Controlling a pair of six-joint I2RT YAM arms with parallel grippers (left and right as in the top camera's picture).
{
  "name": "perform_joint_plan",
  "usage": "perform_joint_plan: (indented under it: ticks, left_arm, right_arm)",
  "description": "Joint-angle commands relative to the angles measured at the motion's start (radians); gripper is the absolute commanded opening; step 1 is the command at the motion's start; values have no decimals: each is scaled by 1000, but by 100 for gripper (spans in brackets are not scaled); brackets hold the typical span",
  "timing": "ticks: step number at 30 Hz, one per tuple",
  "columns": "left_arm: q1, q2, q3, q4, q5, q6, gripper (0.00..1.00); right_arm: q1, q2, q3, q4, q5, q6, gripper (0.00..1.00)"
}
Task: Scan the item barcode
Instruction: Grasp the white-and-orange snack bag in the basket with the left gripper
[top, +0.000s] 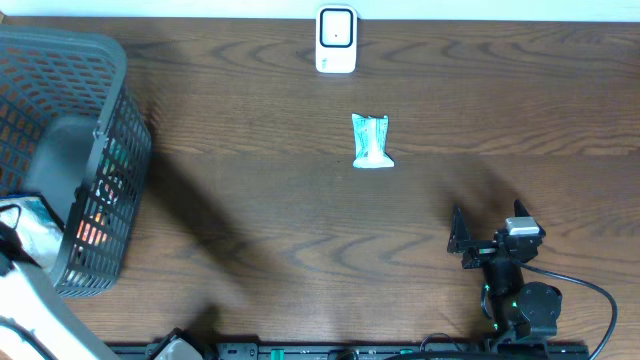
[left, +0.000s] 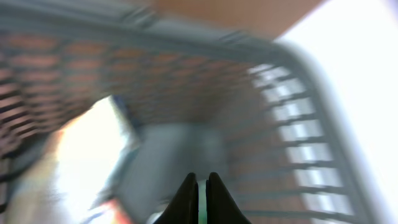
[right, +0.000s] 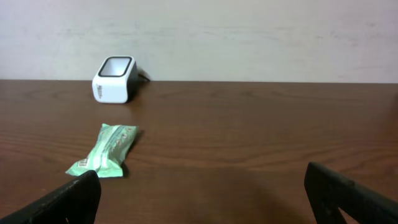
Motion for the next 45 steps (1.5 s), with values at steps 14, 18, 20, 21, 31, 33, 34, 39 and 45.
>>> perform_joint_plan:
  ticks: [14, 18, 20, 21, 31, 33, 34, 39, 45]
  left_arm:
    - [0, 155, 18, -180, -304, 273, 86]
    - [0, 291, 18, -262, -430, 301, 98]
    - [0, 354, 18, -286, -458, 301, 98]
    - [0, 383, 18, -291, -459, 301, 98]
    - [32, 590, 18, -317, -501, 188, 98]
    - [48, 613, 15, -321, -500, 188, 98]
    - [56, 621, 13, -321, -498, 188, 98]
    - [78, 659, 7, -312, -396, 240, 98]
    - [77, 666, 7, -260, -125, 376, 77]
  right_arm:
    - [-5, -5, -1, -4, 8, 10, 99]
    - [-5, -5, -1, -4, 8, 10, 99]
    - [-5, -5, -1, -4, 8, 10, 99]
    - [-5, -5, -1, -4, 8, 10, 99]
    - [-5, -5, -1, -4, 8, 10, 99]
    - [-5, -5, -1, -4, 8, 10, 99]
    - [-5, -5, -1, -4, 8, 10, 99]
    - [-5, -5, -1, -4, 8, 10, 99]
    - [-5, -5, -1, -4, 8, 10, 99]
